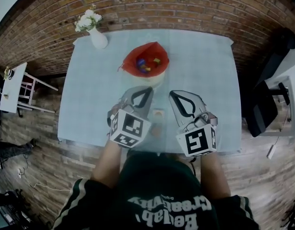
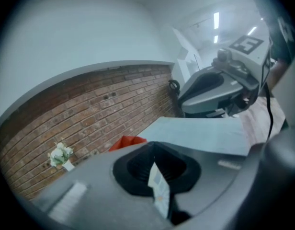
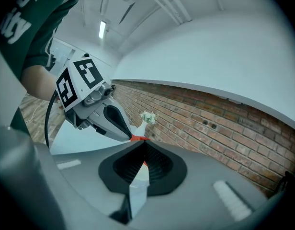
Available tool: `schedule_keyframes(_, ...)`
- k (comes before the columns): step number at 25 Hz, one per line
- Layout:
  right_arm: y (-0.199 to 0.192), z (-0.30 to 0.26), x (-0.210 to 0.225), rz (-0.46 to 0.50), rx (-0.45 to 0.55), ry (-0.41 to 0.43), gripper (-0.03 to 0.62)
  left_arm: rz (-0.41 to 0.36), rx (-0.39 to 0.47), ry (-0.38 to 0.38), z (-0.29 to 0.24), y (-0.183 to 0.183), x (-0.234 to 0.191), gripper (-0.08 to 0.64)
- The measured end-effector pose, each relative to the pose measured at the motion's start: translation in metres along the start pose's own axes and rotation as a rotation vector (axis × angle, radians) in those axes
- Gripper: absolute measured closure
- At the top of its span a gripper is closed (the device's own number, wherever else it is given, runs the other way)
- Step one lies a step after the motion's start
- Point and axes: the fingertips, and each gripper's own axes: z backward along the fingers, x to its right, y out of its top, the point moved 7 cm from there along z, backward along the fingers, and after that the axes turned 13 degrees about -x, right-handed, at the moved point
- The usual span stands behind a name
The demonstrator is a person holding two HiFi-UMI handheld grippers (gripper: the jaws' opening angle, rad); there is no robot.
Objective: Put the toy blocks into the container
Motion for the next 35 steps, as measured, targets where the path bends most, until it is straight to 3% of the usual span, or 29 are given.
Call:
schedule_keyframes(15,-0.011,0.017,-0.029,0.045,0.022,0.070,0.586,0.002,-0.037,0.018,0.025,-0.017,0.038,0.557)
schedule_keyframes(25,-0.014,0.017,-0.036,0.055,0.027,0.091,0.586,-0.039,-0.097,0.037,0.023,-0.026,0.045,0.557)
schedule_keyframes(28,-0.015,0.018,-0.037,0.050,0.022,0.089,0.586,-0.043,-0.123,0.007,0.018,-0.034,0.049,0.557)
schedule_keyframes(32,-0.018,0.016,-0.038,0.035,0.018,0.094,0.586,-0.062,-0.173,-0.091,0.001,-0.049,0.059,0.555)
schedule_keyframes(35,-0.022,0.014,-0.039,0.024,0.006,0.095,0.586,-0.087,-0.232,-0.165,-0.017,-0.061,0.068,0.493)
